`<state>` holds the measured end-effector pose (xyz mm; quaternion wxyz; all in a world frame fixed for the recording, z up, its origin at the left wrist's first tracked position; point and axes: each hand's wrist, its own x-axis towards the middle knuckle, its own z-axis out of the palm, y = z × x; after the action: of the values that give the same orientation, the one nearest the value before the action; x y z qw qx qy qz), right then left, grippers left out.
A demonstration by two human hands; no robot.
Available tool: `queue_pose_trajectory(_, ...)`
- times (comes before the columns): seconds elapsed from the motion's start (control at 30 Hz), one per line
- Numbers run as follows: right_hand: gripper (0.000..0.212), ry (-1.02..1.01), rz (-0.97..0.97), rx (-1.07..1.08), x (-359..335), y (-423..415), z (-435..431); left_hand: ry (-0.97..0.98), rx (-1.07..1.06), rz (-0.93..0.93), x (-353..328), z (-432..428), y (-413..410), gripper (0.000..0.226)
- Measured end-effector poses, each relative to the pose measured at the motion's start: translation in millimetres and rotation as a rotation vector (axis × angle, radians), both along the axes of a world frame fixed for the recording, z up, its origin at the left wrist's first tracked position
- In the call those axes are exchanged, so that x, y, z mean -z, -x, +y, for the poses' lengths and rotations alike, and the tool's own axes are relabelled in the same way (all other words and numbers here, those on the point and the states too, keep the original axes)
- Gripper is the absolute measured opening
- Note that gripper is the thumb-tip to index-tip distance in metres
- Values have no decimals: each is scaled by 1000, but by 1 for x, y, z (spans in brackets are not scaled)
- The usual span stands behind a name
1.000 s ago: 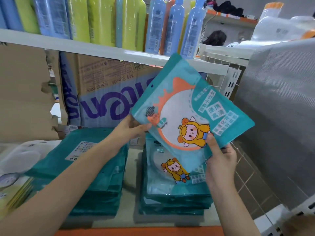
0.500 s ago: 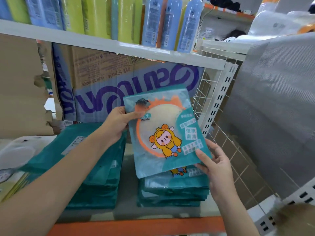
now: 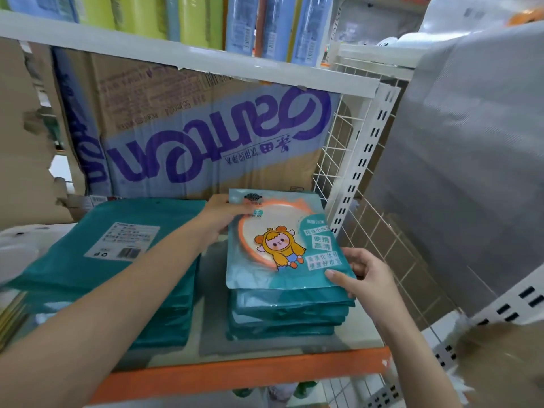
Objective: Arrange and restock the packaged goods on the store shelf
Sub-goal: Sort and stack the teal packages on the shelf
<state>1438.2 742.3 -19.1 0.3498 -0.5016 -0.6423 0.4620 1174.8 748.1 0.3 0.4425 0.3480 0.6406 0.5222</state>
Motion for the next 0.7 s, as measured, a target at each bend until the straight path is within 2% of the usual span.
queue_pose_trajectory(0.1,42,8,-24,-1,3,-2,2,63,9,106,4,4,-4,40)
queue_pose_trajectory(0.33,46,21,-28,-15,13,-7,6,113,-39,240,7,7,-14,42)
queue_pose_trajectory(0.5,45,8,-42,-52,14,-10,8,71,-98,209,7,4,-19,50)
queue_pose_trajectory(0.7,42,-18,-27,-73,18,-18,11,33,-113,163,7,-1,-30,44)
